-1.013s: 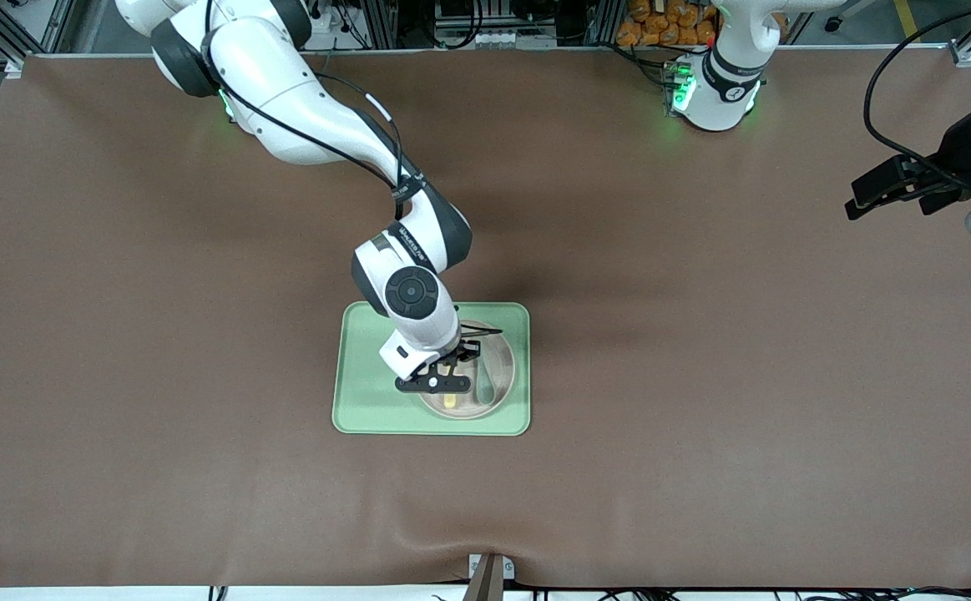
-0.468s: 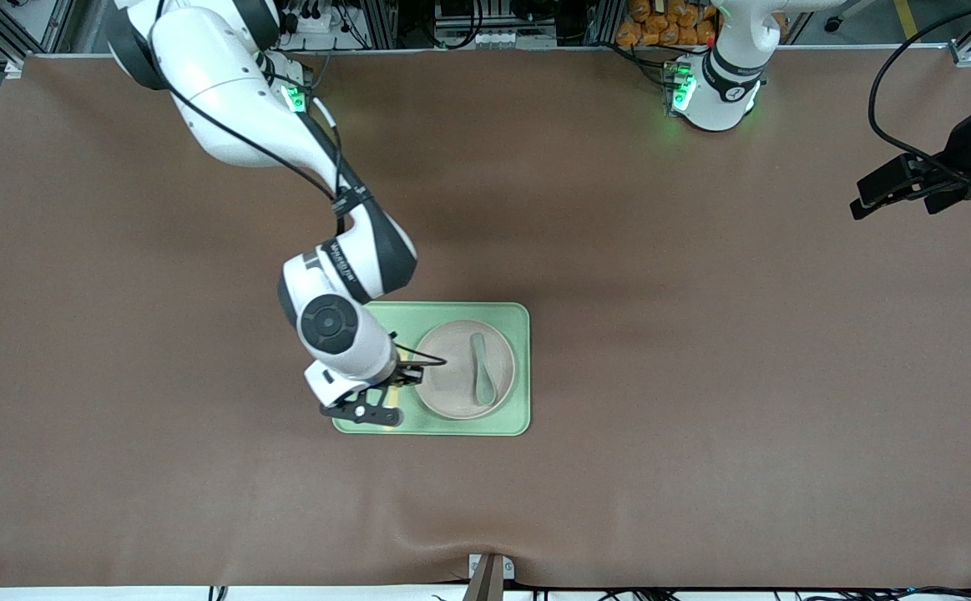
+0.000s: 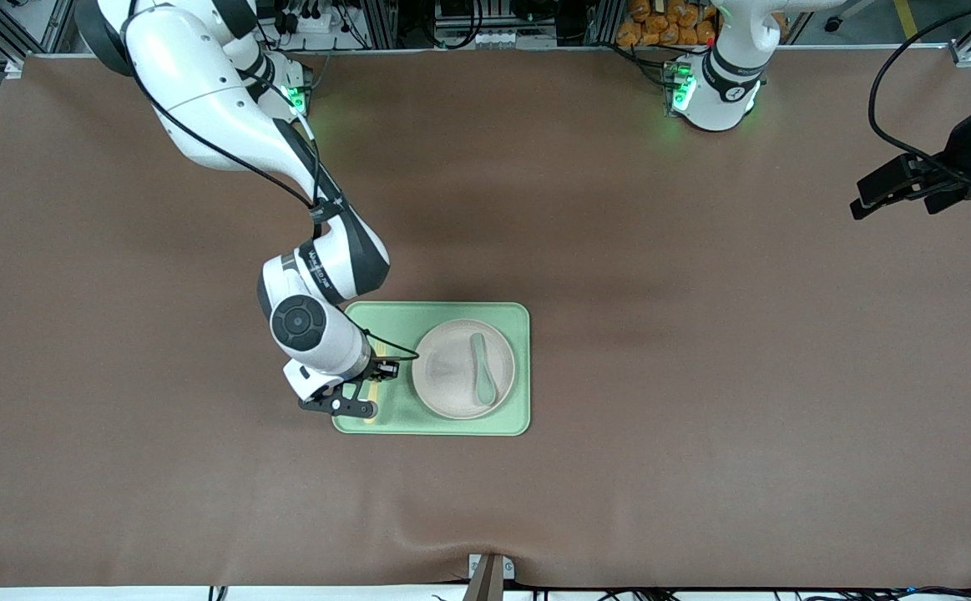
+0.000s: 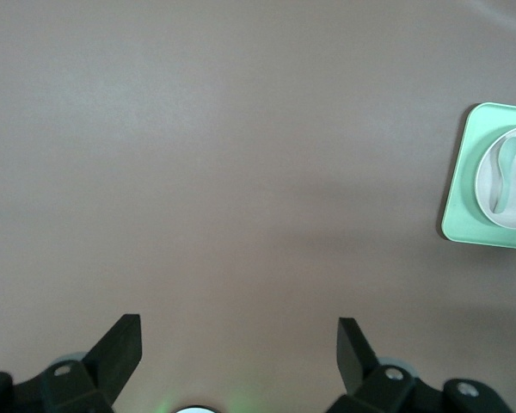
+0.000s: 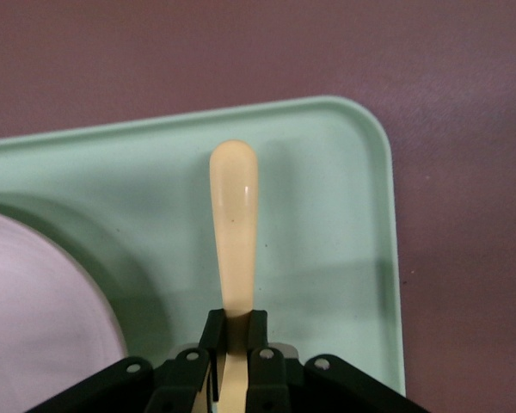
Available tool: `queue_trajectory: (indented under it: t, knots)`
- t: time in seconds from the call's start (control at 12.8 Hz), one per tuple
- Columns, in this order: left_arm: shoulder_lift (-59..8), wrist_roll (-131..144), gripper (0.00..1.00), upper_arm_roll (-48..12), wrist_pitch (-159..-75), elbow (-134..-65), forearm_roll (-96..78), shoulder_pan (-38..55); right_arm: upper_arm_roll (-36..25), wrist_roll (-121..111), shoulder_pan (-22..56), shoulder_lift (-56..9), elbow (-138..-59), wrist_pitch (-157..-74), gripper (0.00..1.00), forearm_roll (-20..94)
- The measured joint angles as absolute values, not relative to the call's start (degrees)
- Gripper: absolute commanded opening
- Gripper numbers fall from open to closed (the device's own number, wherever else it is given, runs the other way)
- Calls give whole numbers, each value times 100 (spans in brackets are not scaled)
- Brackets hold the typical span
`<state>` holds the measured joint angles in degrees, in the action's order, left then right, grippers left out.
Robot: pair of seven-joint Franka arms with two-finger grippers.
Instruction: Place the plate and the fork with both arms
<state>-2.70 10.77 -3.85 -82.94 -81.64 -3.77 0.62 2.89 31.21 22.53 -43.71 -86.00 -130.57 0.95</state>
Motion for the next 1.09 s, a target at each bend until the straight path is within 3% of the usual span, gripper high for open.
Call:
queue_trajectory:
  t: [0.16,0.23,0.31,0.39,0.7,1.09]
  knots:
    - [-270,1077,100,-385,-8295,-8164,-377,62,315,3121,2253,-4358,-8979,-13559,0,88]
    - [-270,1077,100,-385,-8296,-8164,-377,62,323,3121,2255,-4356,-9105,-13689,13,86]
    - [-270,1077,100,-387,-8297,-8164,-377,62,327,3121,2257,-4347,-9148,-13731,66,84]
    - [-270,1076,100,-389,-8297,-8164,-377,62,326,3121,2257,-4328,-9153,-13727,100,84]
    - [-270,1076,100,-390,-8301,-8164,-377,62,293,3122,2228,-4091,-9060,-13278,100,83]
    - [-266,1076,100,-390,-8303,-8163,-377,62,351,3043,1445,-3119,-8266,-10903,100,86]
